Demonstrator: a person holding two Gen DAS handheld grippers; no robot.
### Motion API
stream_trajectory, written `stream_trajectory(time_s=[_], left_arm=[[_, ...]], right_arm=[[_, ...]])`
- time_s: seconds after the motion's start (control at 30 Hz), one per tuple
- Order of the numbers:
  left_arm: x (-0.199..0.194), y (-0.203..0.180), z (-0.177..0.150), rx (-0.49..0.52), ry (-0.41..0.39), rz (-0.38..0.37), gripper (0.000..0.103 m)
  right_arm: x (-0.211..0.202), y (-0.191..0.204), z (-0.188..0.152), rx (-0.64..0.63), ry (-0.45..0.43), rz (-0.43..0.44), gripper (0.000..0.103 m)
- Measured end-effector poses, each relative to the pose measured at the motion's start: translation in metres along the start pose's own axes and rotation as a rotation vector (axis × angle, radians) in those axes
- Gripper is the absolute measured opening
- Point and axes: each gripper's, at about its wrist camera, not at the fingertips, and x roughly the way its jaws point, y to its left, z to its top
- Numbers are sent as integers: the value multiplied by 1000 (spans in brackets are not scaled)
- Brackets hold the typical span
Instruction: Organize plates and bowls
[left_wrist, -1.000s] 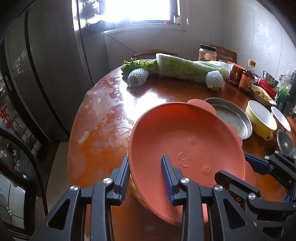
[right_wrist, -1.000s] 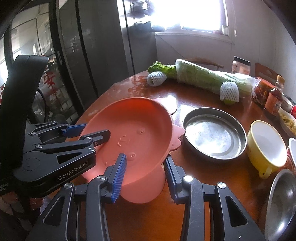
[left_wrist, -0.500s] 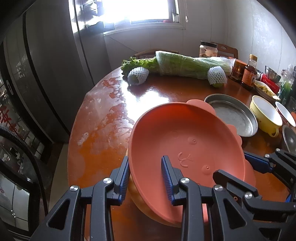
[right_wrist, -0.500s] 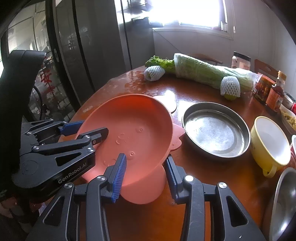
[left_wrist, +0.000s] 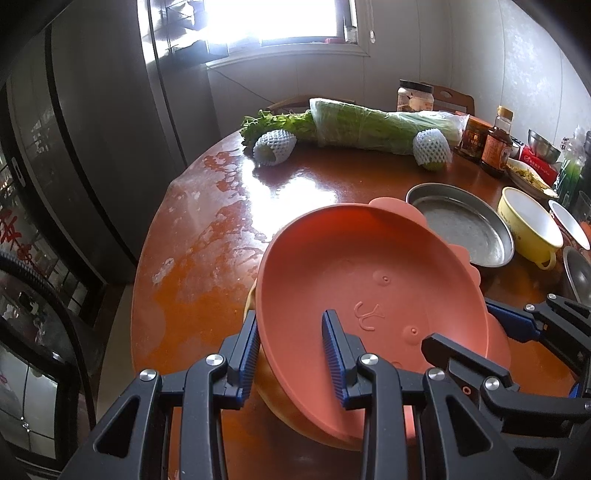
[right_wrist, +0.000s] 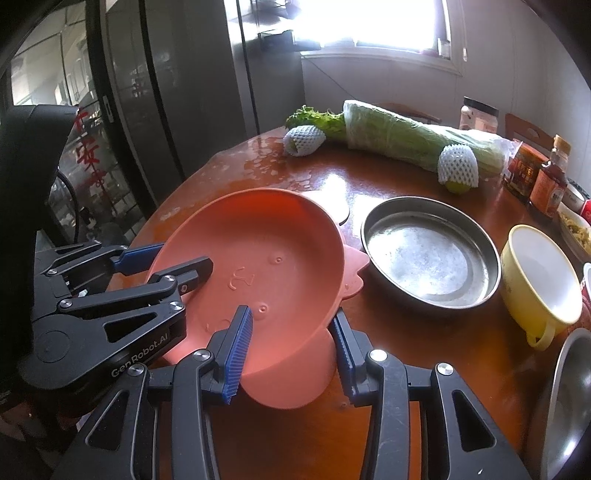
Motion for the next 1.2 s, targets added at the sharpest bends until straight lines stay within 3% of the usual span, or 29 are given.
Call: stream_trajectory(time_s=[0.53,1.2], left_arm=[[-3,4,-3,-15,7,-10,34],[-4,1,-3,-9,29,35,36]], right_arm=[[-2,1,-1,13,4,28,46],[-7,6,-2,3,9,19,46]])
